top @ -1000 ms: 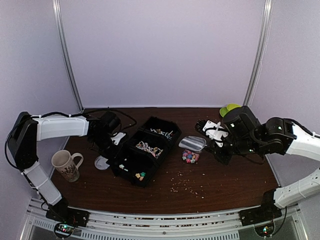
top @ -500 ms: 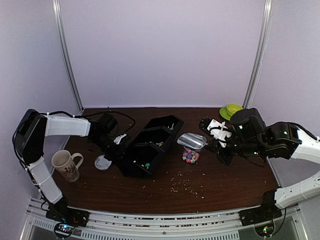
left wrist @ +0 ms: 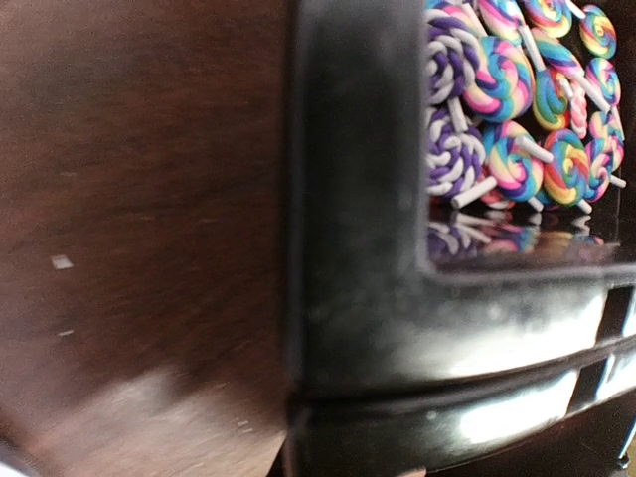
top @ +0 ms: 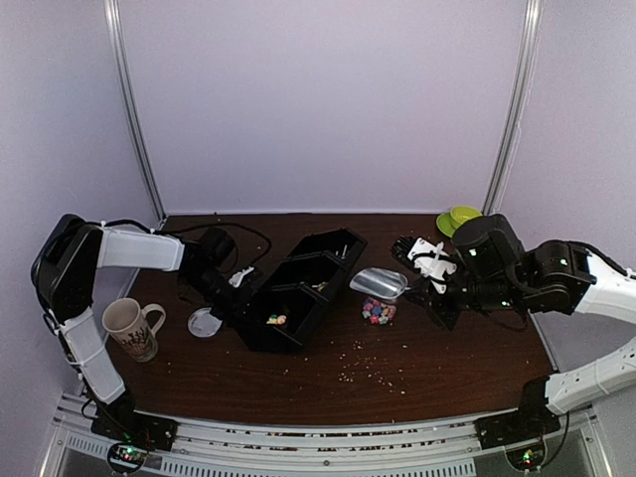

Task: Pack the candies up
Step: Scoop the fake candies from the plate.

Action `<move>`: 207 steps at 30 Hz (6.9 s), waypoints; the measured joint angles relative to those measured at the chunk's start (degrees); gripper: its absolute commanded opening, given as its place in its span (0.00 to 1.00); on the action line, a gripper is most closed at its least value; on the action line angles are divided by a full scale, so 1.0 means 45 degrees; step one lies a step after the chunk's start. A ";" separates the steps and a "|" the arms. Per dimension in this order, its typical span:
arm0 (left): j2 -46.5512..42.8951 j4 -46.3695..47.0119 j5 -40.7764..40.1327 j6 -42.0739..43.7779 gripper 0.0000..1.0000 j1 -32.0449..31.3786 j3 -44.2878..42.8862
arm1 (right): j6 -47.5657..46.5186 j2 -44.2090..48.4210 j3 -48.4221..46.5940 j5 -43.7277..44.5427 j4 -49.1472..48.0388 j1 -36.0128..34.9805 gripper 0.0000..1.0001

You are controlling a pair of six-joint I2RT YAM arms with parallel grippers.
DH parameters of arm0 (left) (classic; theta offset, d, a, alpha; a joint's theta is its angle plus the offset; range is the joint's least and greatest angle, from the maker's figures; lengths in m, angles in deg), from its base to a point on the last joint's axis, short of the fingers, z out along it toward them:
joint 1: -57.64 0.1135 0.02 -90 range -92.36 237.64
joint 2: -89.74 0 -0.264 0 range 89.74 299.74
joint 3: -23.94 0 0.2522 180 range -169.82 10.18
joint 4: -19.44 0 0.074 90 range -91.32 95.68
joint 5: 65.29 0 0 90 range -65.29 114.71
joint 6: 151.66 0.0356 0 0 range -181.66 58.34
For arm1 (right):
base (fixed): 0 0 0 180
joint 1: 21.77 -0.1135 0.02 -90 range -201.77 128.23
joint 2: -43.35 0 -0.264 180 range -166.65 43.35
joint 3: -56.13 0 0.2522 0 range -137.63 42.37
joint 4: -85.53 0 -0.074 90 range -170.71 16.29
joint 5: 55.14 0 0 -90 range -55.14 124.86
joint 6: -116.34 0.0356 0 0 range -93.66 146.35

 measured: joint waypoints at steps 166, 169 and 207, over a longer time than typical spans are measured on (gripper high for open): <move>-0.3701 -0.2992 -0.7946 0.2307 0.00 -0.2132 0.1146 | -0.0092 -1.2031 -0.1530 0.1987 -1.1307 -0.1137 0.00; -0.3701 -0.2977 -0.7854 0.2331 0.00 -0.2152 0.1156 | -0.0656 -1.2041 -0.1321 0.2511 -1.1710 -0.1331 0.00; -0.3701 -0.2618 -0.6800 0.2589 0.00 -0.1812 0.1161 | -0.0398 -1.0399 0.1797 0.0928 -1.6349 -0.0690 0.00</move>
